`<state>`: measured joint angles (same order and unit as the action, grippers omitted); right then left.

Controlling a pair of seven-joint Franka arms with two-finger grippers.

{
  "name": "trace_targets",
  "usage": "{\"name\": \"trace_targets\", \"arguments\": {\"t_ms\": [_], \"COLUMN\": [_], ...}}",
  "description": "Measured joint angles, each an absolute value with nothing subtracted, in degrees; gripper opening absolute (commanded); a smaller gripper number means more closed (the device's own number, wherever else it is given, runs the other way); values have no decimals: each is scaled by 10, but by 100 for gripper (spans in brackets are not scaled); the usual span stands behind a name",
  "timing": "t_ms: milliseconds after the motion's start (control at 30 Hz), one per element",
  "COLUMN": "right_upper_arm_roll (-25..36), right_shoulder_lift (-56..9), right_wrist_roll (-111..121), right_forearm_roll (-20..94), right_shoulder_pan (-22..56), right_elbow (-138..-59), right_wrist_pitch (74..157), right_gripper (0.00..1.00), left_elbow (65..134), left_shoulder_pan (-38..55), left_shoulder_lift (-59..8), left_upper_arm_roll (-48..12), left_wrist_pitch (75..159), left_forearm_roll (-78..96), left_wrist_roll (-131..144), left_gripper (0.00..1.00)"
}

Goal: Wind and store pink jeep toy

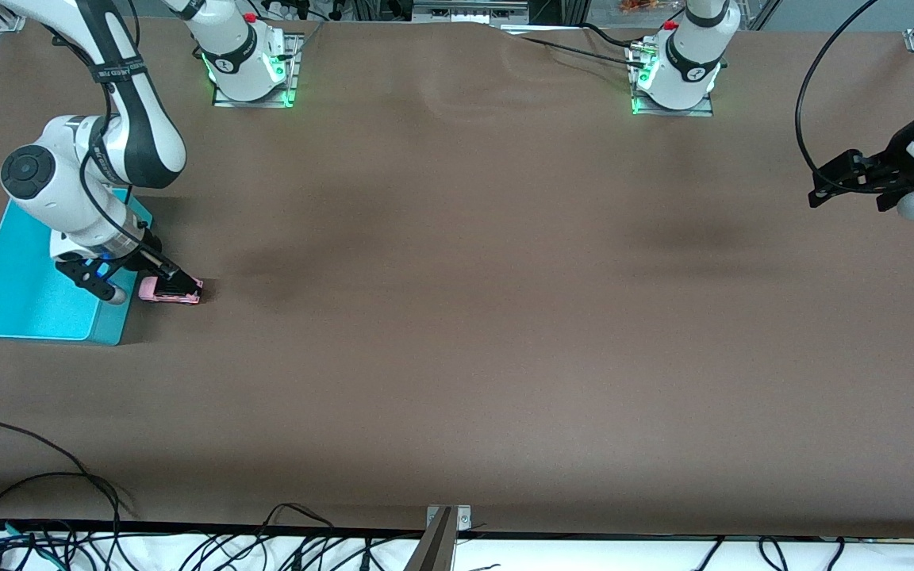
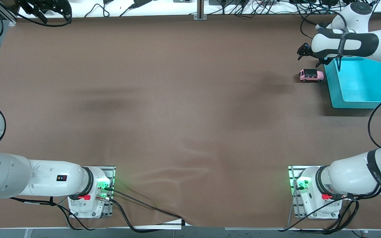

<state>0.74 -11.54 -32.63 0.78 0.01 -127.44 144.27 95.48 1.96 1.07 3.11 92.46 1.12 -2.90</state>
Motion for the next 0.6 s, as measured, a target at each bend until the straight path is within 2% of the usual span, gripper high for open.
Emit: {"name": "trace_targets", "arguments": {"t_ms": [601], "right_upper_arm_roll": [29], "right_shoulder_lift": [-156], "right_wrist_roll": [-595], "right_forearm_roll": [8], "right_shoulder_pan": [-1], "right_elbow": [-1297], "right_wrist_pitch": [1474], "right_gripper": [100], "left_elbow": [945], "left_shoulder_pan": [21], "left_shoulder_lift": [-14], "left_upper_arm_roll": [31], "left_wrist_pitch": [924], "left_forearm_roll": [11], "left_wrist_roll": [-29], "left_gripper": [100]}}
